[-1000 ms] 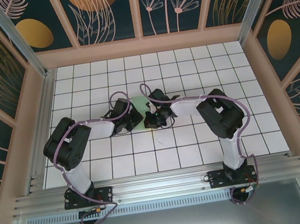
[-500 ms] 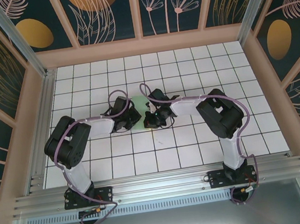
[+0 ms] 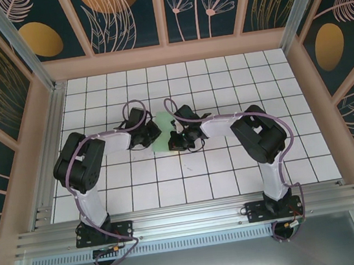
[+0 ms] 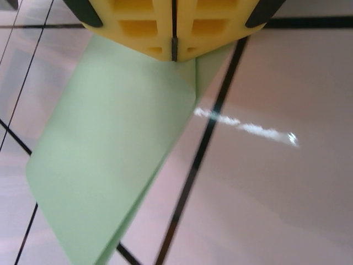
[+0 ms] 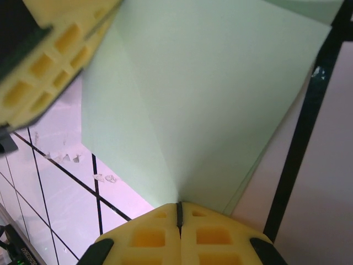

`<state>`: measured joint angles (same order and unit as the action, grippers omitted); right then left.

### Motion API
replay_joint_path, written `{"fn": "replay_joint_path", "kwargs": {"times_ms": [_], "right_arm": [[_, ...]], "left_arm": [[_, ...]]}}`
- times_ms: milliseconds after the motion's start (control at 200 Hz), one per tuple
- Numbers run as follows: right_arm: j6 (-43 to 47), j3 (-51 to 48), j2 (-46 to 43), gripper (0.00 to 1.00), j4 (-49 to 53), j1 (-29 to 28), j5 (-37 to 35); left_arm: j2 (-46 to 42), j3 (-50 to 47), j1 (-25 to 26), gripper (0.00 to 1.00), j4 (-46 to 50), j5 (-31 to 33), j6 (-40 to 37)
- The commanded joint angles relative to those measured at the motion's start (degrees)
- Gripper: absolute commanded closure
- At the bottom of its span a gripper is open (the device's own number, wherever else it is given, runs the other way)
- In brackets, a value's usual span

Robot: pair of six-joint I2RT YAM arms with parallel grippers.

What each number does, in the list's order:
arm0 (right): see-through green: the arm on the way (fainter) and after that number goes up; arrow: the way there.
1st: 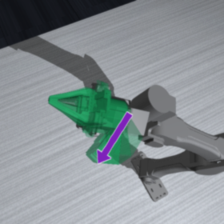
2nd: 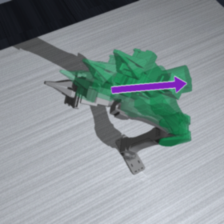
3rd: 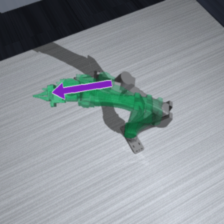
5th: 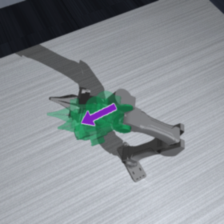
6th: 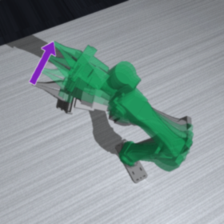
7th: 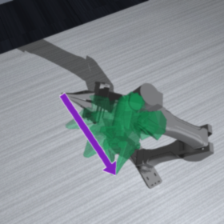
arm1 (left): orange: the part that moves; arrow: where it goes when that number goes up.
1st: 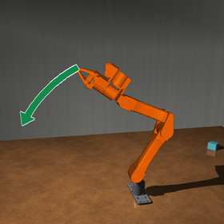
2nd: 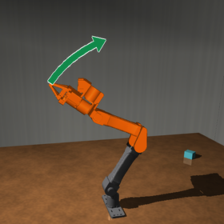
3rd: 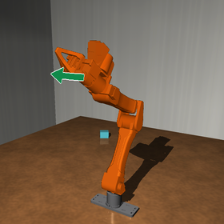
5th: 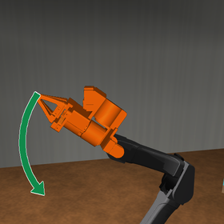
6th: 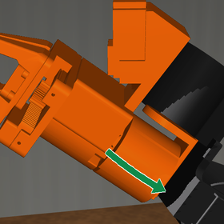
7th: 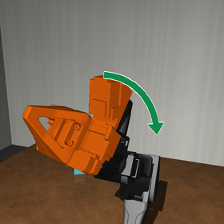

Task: Fold a paper plane with a square sheet of paper (pick it up from the middle)
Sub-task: Fold the triangle a second time at the center of the table.

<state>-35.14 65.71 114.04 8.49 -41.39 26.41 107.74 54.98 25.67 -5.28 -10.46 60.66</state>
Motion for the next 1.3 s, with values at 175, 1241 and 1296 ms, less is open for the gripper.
{"fn": "replay_joint_path", "kwargs": {"times_ms": [175, 1241, 1296], "right_arm": [[-0.5, -5.0, 6.0, 1.0, 12.3, -0.8, -8.2], [-0.1, -5.1, 6.5, 1.0, 12.9, -0.8, -7.6], [0.0, -5.3, 6.5, 1.0, 13.0, -0.8, -7.6]], "left_arm": [[1.2, 6.6, -6.2, 0.86, 5.8, 7.4, -8.1], [0.7, -0.4, 2.6, 0.9, 0.7, 3.9, -1.9], [0.6, -0.4, 2.1, 0.9, 0.7, 4.9, -1.5]]}}
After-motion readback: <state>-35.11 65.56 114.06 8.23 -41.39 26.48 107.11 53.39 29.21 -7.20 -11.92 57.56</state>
